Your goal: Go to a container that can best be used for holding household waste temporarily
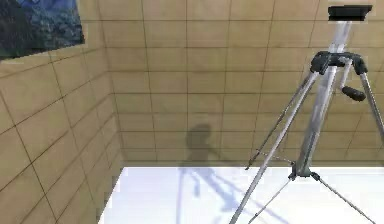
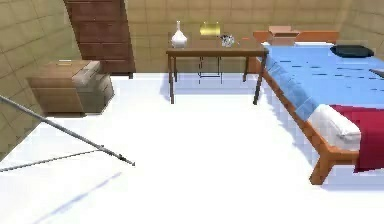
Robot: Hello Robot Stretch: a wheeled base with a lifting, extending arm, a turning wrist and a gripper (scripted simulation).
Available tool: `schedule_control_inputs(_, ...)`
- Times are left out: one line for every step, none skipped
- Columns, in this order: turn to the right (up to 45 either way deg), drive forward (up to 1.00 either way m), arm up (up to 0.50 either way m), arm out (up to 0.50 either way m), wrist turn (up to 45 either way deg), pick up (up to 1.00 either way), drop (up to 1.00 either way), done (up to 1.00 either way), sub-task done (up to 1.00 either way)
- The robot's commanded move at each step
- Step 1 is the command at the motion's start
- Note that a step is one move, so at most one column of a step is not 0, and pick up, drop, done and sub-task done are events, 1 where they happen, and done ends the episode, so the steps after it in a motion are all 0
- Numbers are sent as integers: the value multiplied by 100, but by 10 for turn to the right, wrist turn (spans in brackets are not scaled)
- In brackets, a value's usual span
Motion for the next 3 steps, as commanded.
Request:
schedule_control_inputs(450, 0, 0, 0, 0, 0, 0, 0, 0)
schedule_control_inputs(30, 0, 0, 0, 0, 0, 0, 0, 0)
schedule_control_inputs(0, 20, 0, 0, 0, 0, 0, 0, 0)
